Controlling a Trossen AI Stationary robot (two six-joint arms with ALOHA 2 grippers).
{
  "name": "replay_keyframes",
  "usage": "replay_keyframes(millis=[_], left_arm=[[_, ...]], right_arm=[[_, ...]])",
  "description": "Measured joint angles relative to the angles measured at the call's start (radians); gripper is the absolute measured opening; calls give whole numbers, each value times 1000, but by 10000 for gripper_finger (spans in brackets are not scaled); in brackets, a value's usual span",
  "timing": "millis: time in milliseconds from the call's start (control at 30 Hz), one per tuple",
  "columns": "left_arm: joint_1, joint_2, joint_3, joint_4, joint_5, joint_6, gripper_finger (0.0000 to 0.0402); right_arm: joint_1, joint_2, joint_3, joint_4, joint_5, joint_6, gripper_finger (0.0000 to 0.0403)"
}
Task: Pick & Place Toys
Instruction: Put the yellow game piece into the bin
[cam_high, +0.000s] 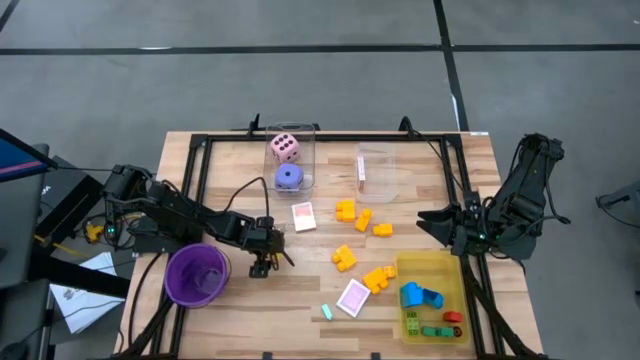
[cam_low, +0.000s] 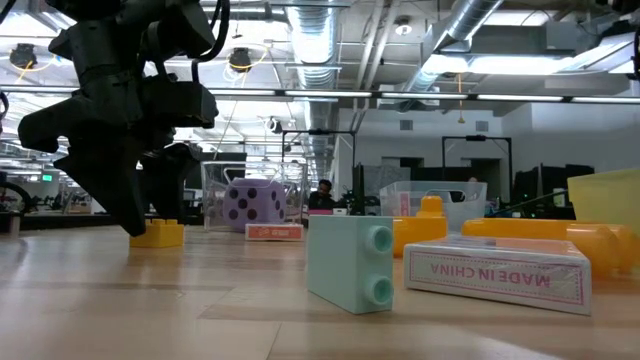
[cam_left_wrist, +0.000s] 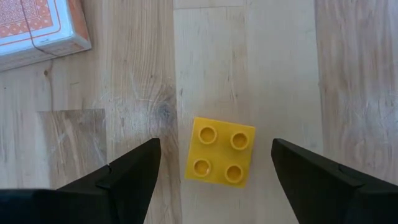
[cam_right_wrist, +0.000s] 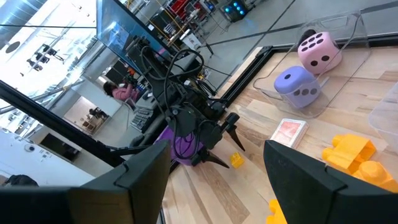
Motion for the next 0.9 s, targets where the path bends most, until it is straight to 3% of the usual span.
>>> replay_keyframes(millis=[733, 900], left_arm=[[0, 0, 0, 0, 15, -27, 300], [0, 0, 0, 0, 15, -27, 280]], right_arm=[[0, 1, 0, 26, 0, 0, 249], [0, 1, 0, 30, 0, 0, 249]])
